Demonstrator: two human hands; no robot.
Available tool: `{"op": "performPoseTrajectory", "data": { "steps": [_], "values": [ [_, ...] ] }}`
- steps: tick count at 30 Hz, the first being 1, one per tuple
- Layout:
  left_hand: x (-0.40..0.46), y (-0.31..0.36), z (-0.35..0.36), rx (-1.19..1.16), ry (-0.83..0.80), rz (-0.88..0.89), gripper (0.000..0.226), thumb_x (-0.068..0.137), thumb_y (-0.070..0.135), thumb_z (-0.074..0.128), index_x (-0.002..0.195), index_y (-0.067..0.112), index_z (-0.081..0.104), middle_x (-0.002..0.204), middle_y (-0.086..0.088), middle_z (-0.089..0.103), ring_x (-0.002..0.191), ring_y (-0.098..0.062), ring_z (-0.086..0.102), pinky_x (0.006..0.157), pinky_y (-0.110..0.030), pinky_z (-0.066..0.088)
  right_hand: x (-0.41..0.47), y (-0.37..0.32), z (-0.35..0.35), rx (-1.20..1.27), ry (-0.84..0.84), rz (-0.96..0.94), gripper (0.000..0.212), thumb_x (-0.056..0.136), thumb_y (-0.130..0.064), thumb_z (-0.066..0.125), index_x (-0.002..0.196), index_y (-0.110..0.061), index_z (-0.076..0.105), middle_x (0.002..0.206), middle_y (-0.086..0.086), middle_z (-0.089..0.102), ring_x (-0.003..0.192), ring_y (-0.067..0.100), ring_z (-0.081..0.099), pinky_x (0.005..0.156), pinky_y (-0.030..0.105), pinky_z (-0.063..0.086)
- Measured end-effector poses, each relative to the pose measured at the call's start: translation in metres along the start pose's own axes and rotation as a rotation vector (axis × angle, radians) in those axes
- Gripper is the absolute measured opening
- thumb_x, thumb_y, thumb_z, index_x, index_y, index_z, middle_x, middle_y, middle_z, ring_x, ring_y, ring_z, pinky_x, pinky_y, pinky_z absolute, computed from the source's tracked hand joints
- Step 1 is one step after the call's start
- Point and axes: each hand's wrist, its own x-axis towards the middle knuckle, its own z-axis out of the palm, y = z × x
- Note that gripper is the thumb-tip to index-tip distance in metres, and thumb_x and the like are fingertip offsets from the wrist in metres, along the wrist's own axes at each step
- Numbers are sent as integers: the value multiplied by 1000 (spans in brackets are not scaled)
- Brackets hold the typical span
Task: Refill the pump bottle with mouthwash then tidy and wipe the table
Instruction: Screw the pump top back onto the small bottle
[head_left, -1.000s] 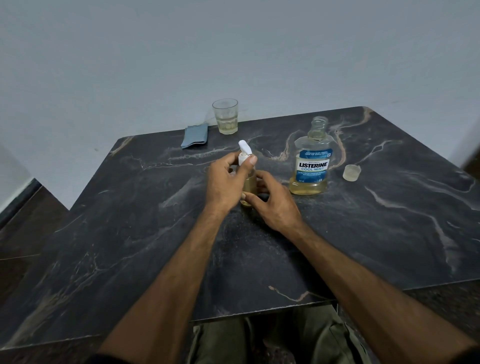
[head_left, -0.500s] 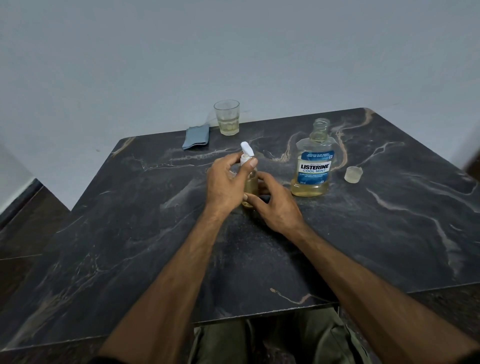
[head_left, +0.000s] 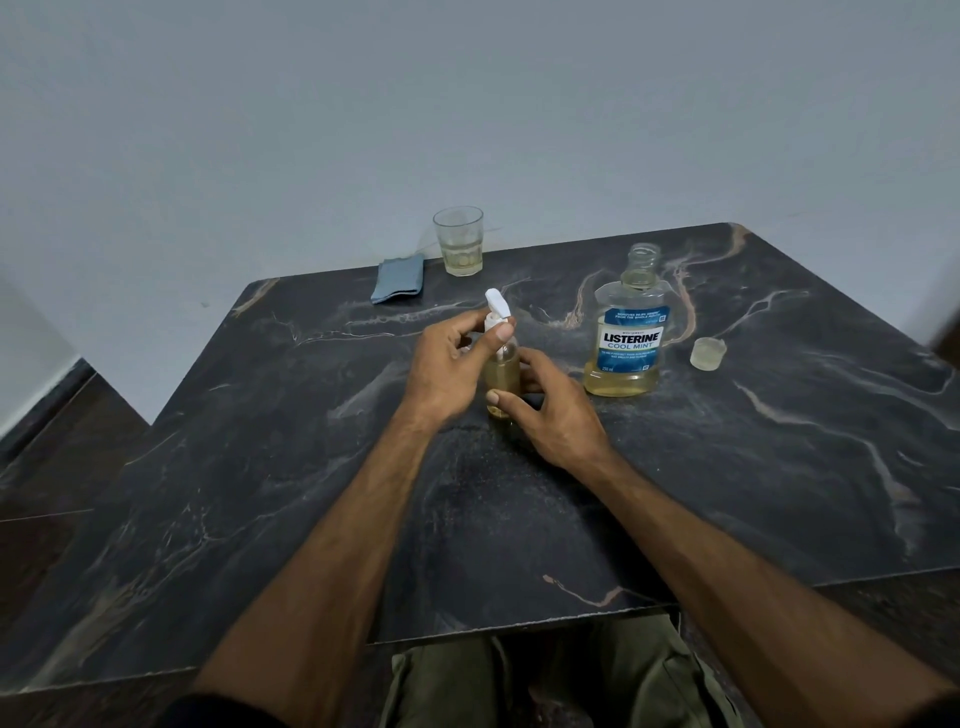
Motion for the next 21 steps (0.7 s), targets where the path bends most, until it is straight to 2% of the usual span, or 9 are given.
{"op": "performPoseTrajectory", "data": {
  "steps": [4,8,11,16,21],
  "values": [
    [-5,1,5,-36,41,-35,10,93,30,64,100,29,71,99,9,74,98,-9,69,91,-32,53,-1,-3,-1,11,4,1,57,87,-36,71,137,-23,47,126,3,65,113,11,61,95,33,53],
    [-9,0,13,-32,190,-56,21,86,32,73,106,25,69,101,9,73,99,-9,67,91,-37,55,-1,-5,-1,30,8,3,58,85,-33,73,136,-20,49,124,3,66,111,12,62,95,34,54],
    [-11,1,15,-7,251,-46,28,82,33,77,107,25,69,100,14,71,98,-4,66,88,-31,54,-2,-6,-1,28,9,-10,58,85,-32,74,136,-20,49,125,4,65,112,9,61,95,31,53],
    [-7,2,7,29,212,-22,18,84,26,75,101,29,70,84,24,69,83,9,66,77,-17,51,-2,-5,1,54,-62,-31,66,82,-31,77,139,-19,47,133,6,62,119,11,59,99,25,49],
    [0,1,-14,35,246,-15,24,84,24,75,107,19,73,90,19,71,86,4,68,78,-12,52,-1,-2,3,59,-27,-28,66,83,-38,75,140,-25,44,132,5,61,118,6,58,97,23,48]
  ]
}}
